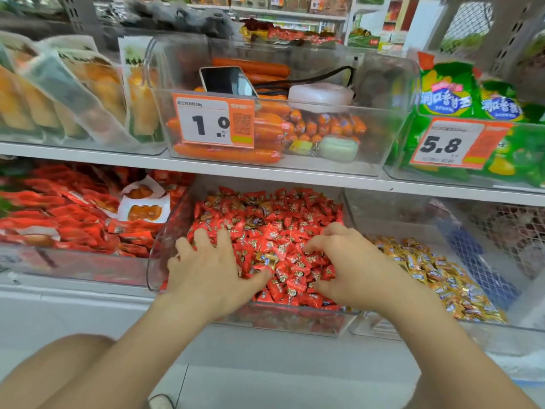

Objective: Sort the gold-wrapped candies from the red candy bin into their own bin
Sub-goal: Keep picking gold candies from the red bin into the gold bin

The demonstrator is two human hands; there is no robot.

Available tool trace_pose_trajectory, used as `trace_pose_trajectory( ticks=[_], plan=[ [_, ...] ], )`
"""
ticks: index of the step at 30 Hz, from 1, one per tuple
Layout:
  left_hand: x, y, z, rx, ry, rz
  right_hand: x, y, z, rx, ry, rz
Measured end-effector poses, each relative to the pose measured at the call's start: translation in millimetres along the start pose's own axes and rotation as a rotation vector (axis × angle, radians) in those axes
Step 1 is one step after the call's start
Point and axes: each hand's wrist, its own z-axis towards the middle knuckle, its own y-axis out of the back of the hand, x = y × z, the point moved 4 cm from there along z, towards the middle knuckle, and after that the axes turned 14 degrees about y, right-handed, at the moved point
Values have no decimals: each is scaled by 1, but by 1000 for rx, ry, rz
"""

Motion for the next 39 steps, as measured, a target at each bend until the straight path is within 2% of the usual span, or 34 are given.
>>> trace_pose_trajectory(
  ticks=[4, 8, 12, 15, 17, 19, 22, 27, 30, 32, 34, 36, 39],
  plan=[
    [10, -7, 9, 343, 82, 9, 7, -6, 2, 163, -21, -115],
    [2, -12, 25, 440, 15, -24, 13, -19, 15, 223, 31, -45],
    [-6, -19, 37, 401, -140, -174, 23, -27, 36, 114, 189, 107],
    [-2, -11, 51, 360, -274, -284, 18, -32, 47, 24, 224, 140],
    [3, -5, 63, 270, -322, -330, 14, -30, 54, -82, 228, 195],
    [6, 1, 70, 149, -327, -312, 13, -22, 58, -193, 210, 188],
    [8, 3, 64, 95, -286, -191, 9, -10, 60, -272, 181, 74],
    [5, 11, 42, 30, -339, -117, 4, 9, 40, -281, 132, -87],
    [-5, 22, 27, -10, -522, -259, 4, 16, 27, -293, 103, -180],
    [-13, 23, 21, 4, -679, -364, 6, 12, 22, -341, 184, -46],
    [-19, 16, 19, 38, -760, -364, 16, 0, 22, -271, 240, 245],
    [-24, 8, 20, 24, -764, -254, 28, -14, 26, -180, 295, 333],
    [-20, 7, 26, -112, -674, -109, 26, -27, 37, -154, 265, 93]
  ],
)
